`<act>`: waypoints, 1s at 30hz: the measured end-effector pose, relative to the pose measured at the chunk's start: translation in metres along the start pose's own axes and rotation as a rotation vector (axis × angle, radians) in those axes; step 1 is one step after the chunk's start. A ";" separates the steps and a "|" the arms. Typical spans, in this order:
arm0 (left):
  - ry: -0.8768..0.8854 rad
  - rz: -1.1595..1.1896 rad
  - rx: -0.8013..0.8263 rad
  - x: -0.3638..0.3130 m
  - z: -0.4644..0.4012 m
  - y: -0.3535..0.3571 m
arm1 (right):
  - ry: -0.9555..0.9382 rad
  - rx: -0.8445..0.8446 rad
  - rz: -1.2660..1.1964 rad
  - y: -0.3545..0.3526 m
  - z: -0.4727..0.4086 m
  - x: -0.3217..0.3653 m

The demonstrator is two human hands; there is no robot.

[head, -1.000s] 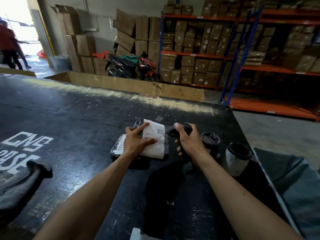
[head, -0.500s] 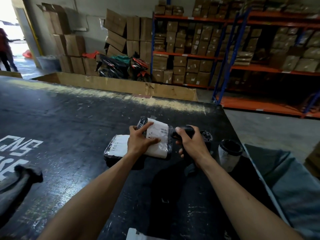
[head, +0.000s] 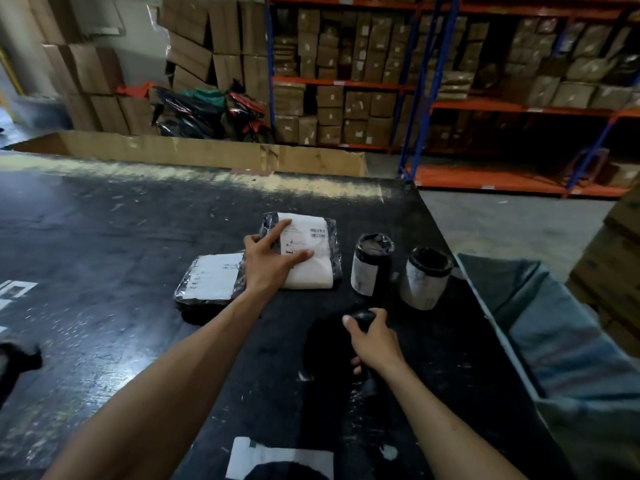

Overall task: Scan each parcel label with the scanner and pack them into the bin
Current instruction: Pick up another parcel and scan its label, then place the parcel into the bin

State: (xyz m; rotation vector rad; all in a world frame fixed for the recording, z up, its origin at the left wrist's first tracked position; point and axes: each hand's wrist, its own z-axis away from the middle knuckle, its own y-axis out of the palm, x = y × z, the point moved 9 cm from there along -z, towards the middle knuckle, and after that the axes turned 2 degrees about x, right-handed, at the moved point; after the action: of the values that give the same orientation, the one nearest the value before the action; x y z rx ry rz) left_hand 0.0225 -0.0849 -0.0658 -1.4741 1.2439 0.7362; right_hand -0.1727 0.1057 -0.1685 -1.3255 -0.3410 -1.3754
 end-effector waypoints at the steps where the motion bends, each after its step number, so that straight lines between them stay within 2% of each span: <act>1: -0.004 0.015 0.008 -0.003 0.001 0.004 | 0.015 0.001 0.017 -0.001 -0.001 -0.004; 4: 0.012 0.072 0.008 -0.017 0.001 0.017 | 0.049 -0.007 0.249 -0.009 -0.004 -0.008; 6: 0.049 0.093 0.009 -0.033 0.000 0.028 | 0.036 -0.090 0.463 -0.027 -0.003 0.002; 7: 0.073 0.109 0.014 -0.043 0.000 0.034 | -0.010 -0.167 0.483 -0.041 0.000 0.014; 9: 0.119 0.165 0.022 -0.064 -0.001 0.051 | -0.175 -0.350 0.326 -0.083 0.007 0.039; 11: 0.147 0.222 0.042 -0.086 -0.001 0.076 | -0.361 -0.514 0.056 -0.138 0.012 0.058; 13: 0.165 0.241 0.088 -0.107 0.001 0.110 | -0.470 -0.581 -0.132 -0.192 0.009 0.065; 17: 0.168 0.268 0.208 -0.141 0.016 0.200 | -0.550 -0.508 -0.199 -0.279 -0.014 0.060; 23: 0.050 0.376 0.345 -0.157 0.061 0.347 | -0.483 -0.291 -0.146 -0.355 -0.065 -0.008; 25: 0.018 0.331 0.393 -0.150 0.074 0.392 | -0.450 -0.295 -0.177 -0.374 -0.083 -0.044; 28: -0.082 0.247 0.596 -0.126 0.094 0.451 | -0.367 -0.308 -0.212 -0.396 -0.115 -0.100; 30: -0.130 0.064 0.669 -0.098 0.101 0.478 | -0.286 -0.293 -0.213 -0.402 -0.139 -0.140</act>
State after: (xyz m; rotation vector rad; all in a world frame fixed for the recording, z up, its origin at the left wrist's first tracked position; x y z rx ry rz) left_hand -0.4421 0.0707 -0.1553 -0.8298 1.2751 0.3860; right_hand -0.6114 0.1914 -0.1412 -1.7778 -0.4990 -1.4513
